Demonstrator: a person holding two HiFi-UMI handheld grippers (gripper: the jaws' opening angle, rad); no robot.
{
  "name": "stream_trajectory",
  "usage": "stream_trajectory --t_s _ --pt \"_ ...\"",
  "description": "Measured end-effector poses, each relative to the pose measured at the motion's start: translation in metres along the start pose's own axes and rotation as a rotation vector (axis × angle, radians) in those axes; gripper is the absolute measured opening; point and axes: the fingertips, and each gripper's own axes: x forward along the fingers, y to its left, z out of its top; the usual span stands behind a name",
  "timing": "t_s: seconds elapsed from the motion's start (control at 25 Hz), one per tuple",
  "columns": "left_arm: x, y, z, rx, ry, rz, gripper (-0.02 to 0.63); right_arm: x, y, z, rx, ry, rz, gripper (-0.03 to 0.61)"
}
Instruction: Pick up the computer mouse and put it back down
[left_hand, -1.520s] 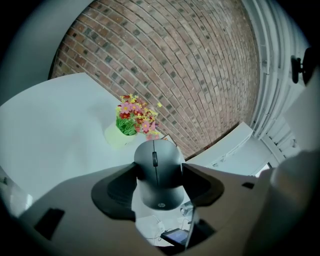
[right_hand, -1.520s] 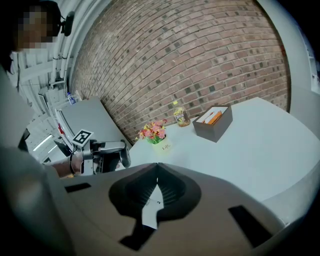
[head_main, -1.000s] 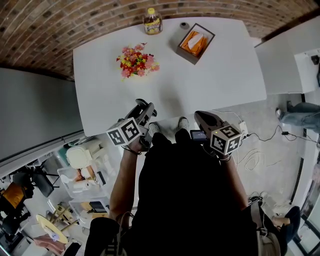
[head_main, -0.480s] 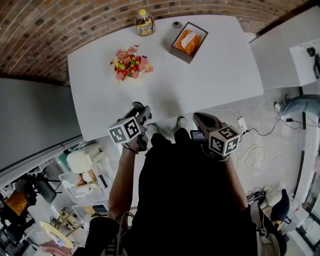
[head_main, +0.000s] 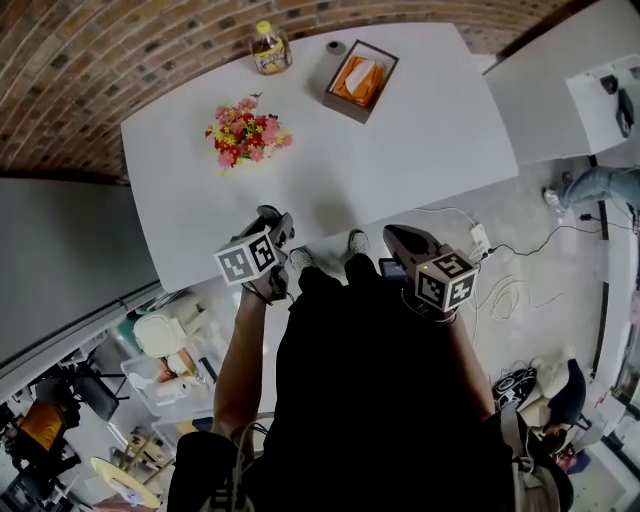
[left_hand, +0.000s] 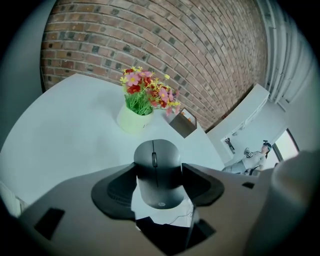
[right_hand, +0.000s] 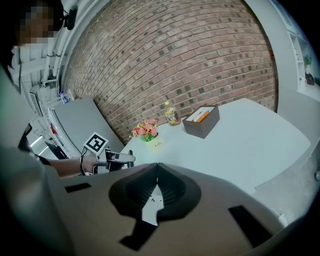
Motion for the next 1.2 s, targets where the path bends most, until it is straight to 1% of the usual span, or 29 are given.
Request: stream_trajectory --t_s 0.48,0.88,1.04,1.2 --pt "0.023 0.015 -0.009 0.001 0.059 0.016 0.295 -0.013 -0.007 -0.008 0.017 0.001 -0.061 0.017" --pt "0.042 0.030 -0.014 0.002 0.107 0.061 0.295 -0.022 -0.011 -0.014 0.036 -0.002 -0.091 0.017" --pt "0.047 0.032 -0.016 0.015 0.116 0.074 0.295 -0.026 -0.013 -0.015 0.041 -0.003 -0.102 0.017" --pt "0.051 0.036 -0.020 0.009 0.124 0.087 0.295 -0.029 -0.016 -0.016 0.047 -0.004 -0.115 0.017"
